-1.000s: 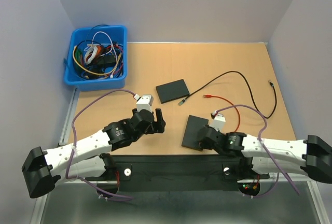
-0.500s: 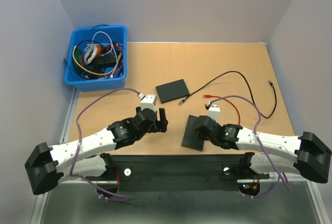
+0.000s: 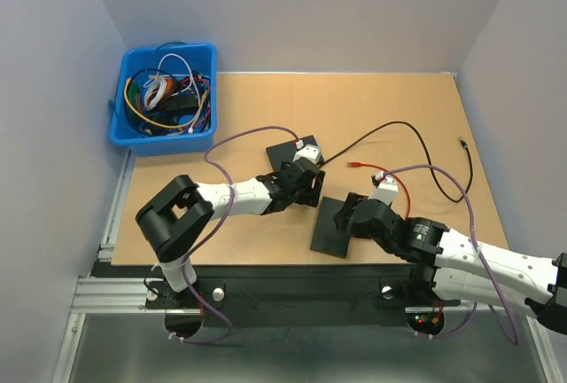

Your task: Insert the plug into the switch port

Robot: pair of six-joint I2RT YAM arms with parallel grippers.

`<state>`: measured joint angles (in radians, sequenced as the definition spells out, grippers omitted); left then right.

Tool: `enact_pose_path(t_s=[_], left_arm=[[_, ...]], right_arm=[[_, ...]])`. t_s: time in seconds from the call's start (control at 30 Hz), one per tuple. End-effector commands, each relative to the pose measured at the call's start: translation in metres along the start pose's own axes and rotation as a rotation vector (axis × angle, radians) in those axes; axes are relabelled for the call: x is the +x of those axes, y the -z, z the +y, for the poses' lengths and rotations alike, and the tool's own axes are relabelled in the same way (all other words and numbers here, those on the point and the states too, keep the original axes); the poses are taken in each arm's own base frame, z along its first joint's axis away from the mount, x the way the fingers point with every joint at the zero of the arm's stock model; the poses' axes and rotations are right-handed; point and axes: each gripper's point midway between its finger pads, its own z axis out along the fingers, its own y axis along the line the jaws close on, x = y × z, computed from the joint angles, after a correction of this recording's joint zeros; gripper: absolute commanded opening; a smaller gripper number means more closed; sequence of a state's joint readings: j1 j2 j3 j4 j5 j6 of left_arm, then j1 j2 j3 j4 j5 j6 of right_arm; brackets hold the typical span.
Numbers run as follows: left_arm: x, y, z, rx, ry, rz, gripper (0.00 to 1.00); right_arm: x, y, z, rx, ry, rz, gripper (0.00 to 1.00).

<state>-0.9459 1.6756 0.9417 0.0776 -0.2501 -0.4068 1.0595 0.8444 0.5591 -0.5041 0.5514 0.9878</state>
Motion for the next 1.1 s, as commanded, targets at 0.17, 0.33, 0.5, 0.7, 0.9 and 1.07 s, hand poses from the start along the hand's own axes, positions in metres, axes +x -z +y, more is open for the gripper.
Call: enact_pose_path(t_s=[0.17,0.33,0.5,0.7,0.9,1.07], left_arm=[[-0.021,-0.047,0.001,-0.054,-0.060,-0.004,0.79],[-0.019,-0.063,0.008,-0.076,-0.061,0.021,0.79],[-0.021,-0.076,0.016,-0.115,-0.059,0.031,0.77],[-0.019,-0.089,0.011,-0.092,-0.074,0.058,0.46],[-0.009,-0.093,0.009,-0.070,-0.080,0.082,0.05],[-0.035,-0.066,0.009,-0.048,-0.050,0.021,0.00]], right_arm=[[-0.005,0.013,-0.012,0.004,0.003,-0.010,0.76],[-0.010,0.018,-0.012,-0.006,0.000,-0.020,0.77],[-0.007,0.017,-0.012,-0.005,0.003,-0.008,0.77],[-0.003,0.017,-0.011,-0.009,0.017,0.009,0.76],[-0.013,0.023,-0.007,-0.032,0.029,-0.017,0.76],[-0.014,0.028,0.000,-0.070,0.069,0.003,0.77]])
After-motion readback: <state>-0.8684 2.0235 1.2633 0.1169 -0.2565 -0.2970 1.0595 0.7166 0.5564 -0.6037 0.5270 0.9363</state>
